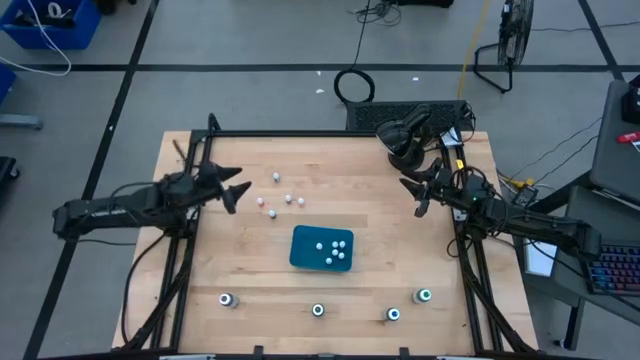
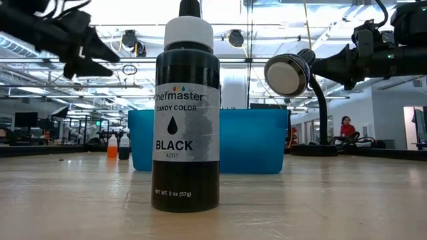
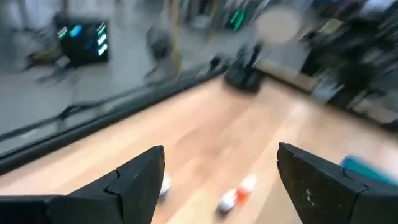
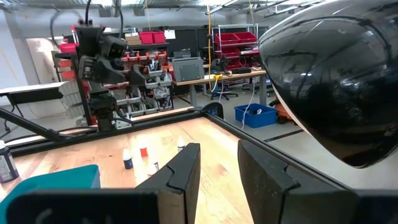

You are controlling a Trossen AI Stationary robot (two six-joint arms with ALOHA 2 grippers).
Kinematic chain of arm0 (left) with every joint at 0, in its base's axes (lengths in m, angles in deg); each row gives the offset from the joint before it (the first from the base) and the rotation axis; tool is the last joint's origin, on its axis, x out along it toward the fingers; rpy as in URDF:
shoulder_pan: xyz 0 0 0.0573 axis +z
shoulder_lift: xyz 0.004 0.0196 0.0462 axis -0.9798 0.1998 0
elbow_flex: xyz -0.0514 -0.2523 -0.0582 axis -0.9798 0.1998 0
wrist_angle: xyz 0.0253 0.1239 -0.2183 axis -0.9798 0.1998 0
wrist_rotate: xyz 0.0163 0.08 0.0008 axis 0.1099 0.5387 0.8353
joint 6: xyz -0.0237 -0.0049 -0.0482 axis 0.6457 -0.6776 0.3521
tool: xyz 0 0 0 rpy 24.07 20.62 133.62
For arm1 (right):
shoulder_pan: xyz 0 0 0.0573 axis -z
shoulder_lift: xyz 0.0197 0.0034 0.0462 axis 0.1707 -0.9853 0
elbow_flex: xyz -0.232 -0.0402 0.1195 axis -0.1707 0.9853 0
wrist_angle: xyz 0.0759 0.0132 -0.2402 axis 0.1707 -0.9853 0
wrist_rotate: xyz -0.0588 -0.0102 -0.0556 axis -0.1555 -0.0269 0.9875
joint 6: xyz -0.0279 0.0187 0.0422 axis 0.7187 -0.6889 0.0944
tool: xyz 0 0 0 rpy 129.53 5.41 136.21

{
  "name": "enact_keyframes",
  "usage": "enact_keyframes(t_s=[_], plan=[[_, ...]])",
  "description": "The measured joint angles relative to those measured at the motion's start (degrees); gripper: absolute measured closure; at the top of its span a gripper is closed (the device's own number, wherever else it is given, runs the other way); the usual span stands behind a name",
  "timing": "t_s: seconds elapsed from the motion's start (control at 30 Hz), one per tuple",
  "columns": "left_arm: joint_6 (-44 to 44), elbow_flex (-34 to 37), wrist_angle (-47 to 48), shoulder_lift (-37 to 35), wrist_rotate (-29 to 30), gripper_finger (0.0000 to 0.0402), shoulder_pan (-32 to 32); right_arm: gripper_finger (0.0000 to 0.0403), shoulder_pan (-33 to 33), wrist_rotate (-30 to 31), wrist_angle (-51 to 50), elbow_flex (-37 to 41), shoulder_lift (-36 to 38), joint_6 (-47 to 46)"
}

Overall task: Pick & Place food coloring
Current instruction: Put the orange food coloring bottle into the blue bin

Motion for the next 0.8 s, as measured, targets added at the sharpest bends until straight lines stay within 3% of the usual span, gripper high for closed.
enact_keyframes(t_s=[0.2, 0.3, 0.5, 0.8], plan=[[1.9, -14.2, 19.9, 17.2, 0.6, 0.0096, 0.0, 0.0303, 0.0, 0.0, 0.0, 0.0, 0.0, 0.0], [6.4, -18.5, 25.5, 24.7, 0.8, 0.0096, 0.3, 0.0303, 0.0, 0.0, 0.0, 0.0, 0.0, 0.0], [9.9, -20.6, 27.5, 36.9, -6.5, 0.0096, 1.6, 0.0303, 0.0, 0.0, 0.0, 0.0, 0.0, 0.0], [9.8, -20.6, 26.9, 49.4, -7.3, 0.0096, 4.0, 0.0303, 0.0, 0.0, 0.0, 0.0, 0.0, 0.0]])
